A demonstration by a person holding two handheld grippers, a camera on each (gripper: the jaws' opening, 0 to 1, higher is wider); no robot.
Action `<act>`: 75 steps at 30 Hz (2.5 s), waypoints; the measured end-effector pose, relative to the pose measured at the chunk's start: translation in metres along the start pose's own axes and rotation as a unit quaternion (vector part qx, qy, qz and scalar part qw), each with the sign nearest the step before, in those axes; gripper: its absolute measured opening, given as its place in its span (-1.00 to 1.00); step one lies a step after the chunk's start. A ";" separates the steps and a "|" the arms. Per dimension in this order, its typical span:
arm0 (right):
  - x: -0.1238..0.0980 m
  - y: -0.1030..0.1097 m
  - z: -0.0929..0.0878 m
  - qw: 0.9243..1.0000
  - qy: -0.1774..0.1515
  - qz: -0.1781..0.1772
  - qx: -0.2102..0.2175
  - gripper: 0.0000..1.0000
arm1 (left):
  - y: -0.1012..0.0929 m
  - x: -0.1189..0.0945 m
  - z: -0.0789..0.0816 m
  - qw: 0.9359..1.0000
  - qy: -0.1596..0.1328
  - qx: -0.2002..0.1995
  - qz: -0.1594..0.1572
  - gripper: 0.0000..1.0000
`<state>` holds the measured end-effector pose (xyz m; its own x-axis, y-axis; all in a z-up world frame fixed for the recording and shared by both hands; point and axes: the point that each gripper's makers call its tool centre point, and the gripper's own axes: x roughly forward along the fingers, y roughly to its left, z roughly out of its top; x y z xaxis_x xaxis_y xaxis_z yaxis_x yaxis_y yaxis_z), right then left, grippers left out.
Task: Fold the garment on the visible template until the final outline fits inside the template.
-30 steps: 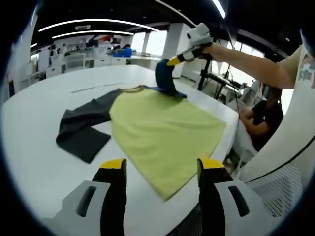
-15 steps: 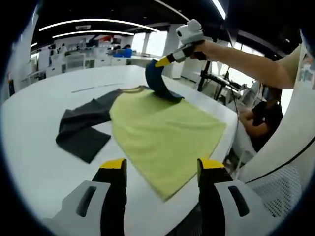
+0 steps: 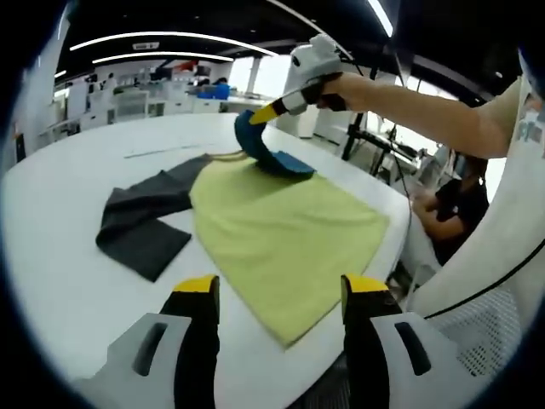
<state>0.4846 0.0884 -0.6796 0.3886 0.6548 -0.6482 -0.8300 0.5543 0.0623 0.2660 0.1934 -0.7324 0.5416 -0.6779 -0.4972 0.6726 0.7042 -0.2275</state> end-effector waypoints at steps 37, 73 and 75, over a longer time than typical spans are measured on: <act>0.062 0.051 -0.025 0.998 0.038 0.051 0.005 -1.00 | 0.000 -0.001 0.000 1.000 -0.006 -0.011 0.004 0.09; 0.036 0.034 -0.017 0.999 -0.044 0.000 0.017 -0.04 | -0.001 -0.001 -0.001 1.000 -0.003 -0.011 0.006 0.10; 0.033 0.033 -0.018 0.999 -0.046 -0.001 0.020 -0.05 | -0.001 0.000 -0.002 1.000 -0.001 -0.011 0.006 0.10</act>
<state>0.4627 0.1195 -0.7130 0.4266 0.6975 -0.5757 -0.8133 0.5744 0.0933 0.2642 0.1929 -0.7336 0.5501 -0.6699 -0.4986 0.6553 0.7164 -0.2395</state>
